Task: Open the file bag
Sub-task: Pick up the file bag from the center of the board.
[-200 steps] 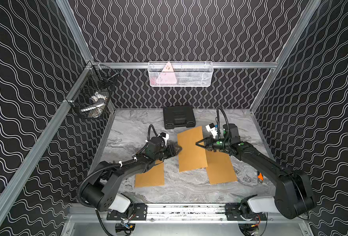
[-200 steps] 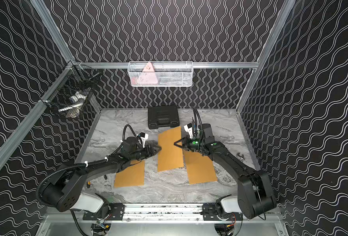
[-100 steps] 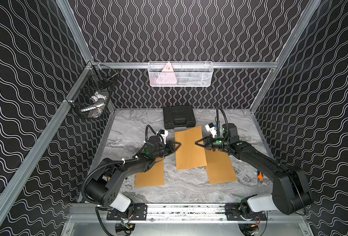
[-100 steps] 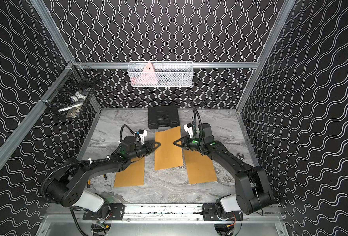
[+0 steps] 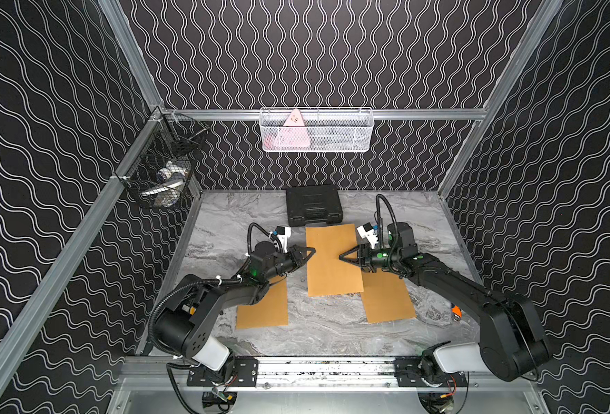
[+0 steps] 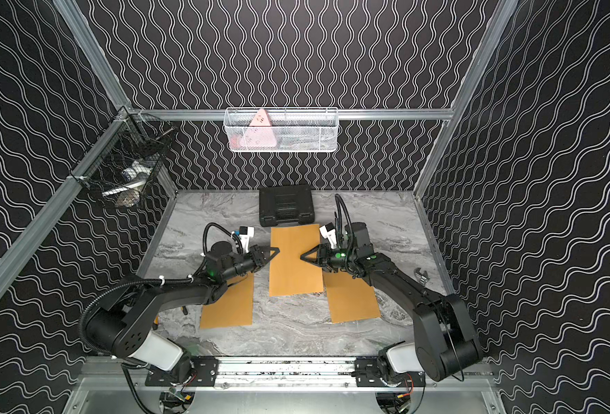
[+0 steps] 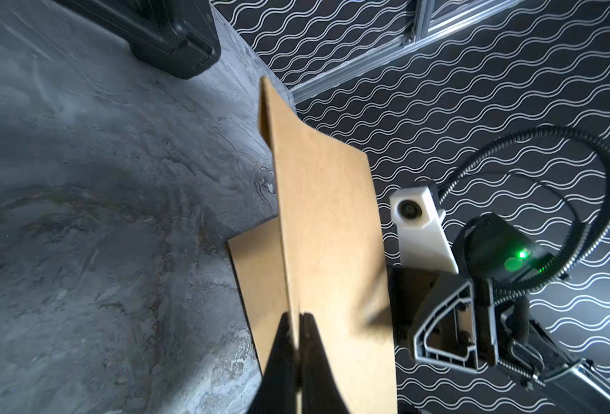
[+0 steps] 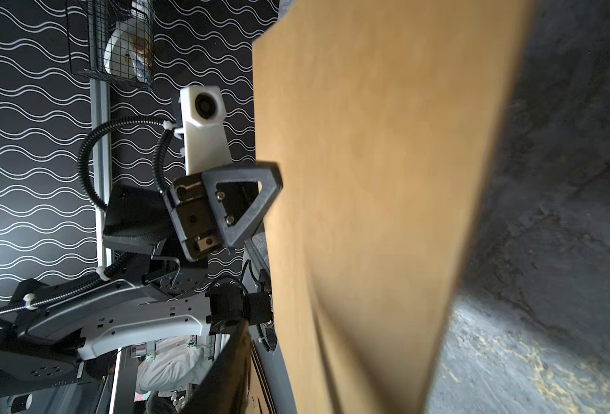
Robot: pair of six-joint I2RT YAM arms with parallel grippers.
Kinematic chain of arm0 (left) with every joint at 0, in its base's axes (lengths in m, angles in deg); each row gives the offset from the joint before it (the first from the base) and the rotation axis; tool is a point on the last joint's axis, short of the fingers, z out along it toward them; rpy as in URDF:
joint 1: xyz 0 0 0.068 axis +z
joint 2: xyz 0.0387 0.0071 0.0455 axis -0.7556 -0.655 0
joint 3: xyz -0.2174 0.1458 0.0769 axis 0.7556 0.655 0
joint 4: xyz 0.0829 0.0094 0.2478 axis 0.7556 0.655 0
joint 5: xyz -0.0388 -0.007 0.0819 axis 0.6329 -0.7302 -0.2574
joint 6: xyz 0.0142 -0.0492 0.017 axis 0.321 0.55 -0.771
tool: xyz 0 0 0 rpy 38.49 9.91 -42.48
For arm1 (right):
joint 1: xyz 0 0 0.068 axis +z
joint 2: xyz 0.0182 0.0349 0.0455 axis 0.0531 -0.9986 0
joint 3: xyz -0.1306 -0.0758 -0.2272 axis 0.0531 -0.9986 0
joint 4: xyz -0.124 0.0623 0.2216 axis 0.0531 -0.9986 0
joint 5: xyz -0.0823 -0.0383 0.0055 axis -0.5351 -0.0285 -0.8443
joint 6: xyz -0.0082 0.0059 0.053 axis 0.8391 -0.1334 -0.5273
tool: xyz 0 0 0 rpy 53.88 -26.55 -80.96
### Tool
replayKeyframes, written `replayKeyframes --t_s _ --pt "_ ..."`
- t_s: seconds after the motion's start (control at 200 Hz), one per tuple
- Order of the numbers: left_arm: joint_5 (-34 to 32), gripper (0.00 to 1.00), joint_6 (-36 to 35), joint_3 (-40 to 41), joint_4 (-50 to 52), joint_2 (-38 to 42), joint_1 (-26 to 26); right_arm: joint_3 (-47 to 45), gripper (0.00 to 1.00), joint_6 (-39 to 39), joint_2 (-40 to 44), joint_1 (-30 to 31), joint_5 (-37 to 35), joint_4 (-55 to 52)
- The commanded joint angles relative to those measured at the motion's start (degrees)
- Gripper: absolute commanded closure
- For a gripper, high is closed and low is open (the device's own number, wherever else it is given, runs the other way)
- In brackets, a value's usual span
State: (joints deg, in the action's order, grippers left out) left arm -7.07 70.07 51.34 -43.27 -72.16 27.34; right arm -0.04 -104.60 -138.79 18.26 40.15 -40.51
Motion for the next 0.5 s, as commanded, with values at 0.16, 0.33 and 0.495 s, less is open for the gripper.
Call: replayKeyframes --t_s 0.16,0.33,0.495 --pt "-2.18 1.00 -1.55 -1.78 1.03 1.45 1.00 -4.16 0.64 -0.94 4.19 0.75 -0.37 0.82" --pt "-3.05 1.00 -4.27 -2.58 5.71 4.07 1.09 -4.90 0.84 -0.25 5.52 1.14 -1.86 -1.21" --pt "-3.41 0.99 -7.78 -4.01 12.31 7.03 1.09 -2.53 0.96 1.98 7.02 1.20 -4.12 -6.42"
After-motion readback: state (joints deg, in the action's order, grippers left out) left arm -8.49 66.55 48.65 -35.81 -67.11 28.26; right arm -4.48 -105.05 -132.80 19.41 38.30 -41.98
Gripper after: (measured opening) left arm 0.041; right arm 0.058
